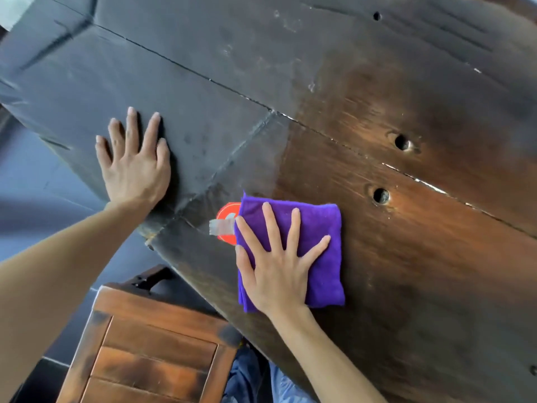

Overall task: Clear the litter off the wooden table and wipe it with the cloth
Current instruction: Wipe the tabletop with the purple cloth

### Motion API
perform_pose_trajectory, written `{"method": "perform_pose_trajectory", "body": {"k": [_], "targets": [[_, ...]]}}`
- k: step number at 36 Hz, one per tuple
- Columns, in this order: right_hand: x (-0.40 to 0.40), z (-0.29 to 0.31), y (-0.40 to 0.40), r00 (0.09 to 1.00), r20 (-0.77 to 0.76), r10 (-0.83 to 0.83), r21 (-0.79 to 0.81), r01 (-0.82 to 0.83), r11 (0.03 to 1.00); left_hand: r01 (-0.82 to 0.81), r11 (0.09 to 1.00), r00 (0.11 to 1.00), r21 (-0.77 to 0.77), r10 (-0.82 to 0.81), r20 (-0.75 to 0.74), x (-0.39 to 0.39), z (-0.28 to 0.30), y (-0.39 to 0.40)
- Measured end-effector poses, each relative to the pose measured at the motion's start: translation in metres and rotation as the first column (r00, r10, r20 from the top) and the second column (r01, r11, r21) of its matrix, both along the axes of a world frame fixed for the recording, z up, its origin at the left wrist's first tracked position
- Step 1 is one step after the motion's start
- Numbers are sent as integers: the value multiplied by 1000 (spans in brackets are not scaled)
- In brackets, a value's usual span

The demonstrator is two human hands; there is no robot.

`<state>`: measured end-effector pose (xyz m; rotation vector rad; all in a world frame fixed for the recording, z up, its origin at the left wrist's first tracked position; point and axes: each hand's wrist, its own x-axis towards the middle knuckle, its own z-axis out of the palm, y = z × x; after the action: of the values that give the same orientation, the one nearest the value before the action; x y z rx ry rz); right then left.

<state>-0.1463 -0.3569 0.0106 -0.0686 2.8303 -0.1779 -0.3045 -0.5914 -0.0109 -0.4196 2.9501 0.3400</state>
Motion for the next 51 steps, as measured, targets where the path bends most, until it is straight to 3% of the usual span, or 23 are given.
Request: {"method": "perform_pose_trajectory", "body": {"k": [12, 28, 37, 43, 51], "targets": [[-225, -21, 32, 987, -155, -45, 26, 49, 998, -20, 998, 1000, -57, 21, 22, -4, 6, 2], [-481, -5, 133, 938, -155, -311, 0, 315, 949, -60, 993, 997, -99, 65, 48, -6, 9, 5], [-514, -2, 130, 902, -172, -397, 26, 407, 913, -34, 993, 999, -117, 36, 16, -5, 8, 2], [-491, -13, 79, 888, -202, -413, 28, 426, 904, 1, 991, 999, -131, 4, 41, -4, 5, -1], [-415, -23, -26, 965, -202, -165, 16, 172, 985, 21, 991, 998, -130, -12, 66, -1, 3, -2]]}}
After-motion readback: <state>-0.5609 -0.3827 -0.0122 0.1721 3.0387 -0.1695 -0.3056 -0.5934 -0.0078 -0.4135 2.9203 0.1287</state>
